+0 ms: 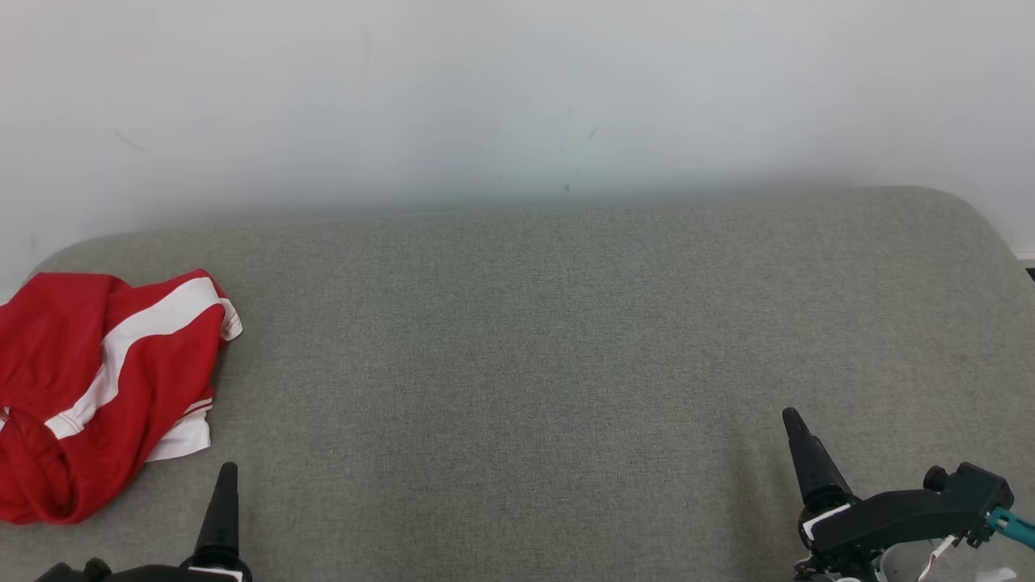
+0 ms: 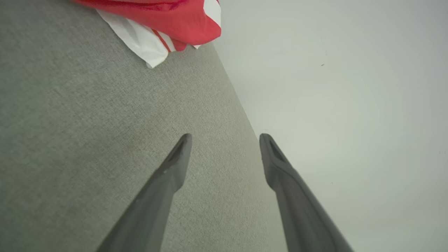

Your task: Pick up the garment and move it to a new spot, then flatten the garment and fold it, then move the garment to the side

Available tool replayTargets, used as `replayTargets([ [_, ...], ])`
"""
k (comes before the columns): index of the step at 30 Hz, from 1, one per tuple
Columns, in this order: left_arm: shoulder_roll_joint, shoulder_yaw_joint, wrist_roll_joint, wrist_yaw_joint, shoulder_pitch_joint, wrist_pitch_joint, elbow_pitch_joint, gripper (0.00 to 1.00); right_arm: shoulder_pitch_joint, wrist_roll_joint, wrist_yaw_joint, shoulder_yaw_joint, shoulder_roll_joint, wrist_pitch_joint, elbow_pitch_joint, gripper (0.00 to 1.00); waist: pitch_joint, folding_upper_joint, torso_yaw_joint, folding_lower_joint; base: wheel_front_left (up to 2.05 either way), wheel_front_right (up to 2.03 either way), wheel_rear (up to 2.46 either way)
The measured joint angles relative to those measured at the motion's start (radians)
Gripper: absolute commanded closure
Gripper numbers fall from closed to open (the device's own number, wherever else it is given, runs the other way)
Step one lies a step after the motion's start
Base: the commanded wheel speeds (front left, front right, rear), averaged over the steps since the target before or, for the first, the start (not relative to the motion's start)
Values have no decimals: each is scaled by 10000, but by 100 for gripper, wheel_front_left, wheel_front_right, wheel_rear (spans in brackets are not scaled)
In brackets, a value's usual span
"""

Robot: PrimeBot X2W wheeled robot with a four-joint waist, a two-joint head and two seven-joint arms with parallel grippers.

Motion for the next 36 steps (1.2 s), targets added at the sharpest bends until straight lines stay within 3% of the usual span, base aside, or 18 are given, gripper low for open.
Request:
replayTargets([
  [16,-21,224,2895,407,19,-435,-213,0,-19,-2550,-410,378,-132,-267,-265,0,-32,0,3,0,0,0,0],
  [36,-25,107,6318,930,243,-165,-1193,0,14,-5795,-932,535,-144,-157,-1116,0,-19,0,-45,0,0,0,0],
])
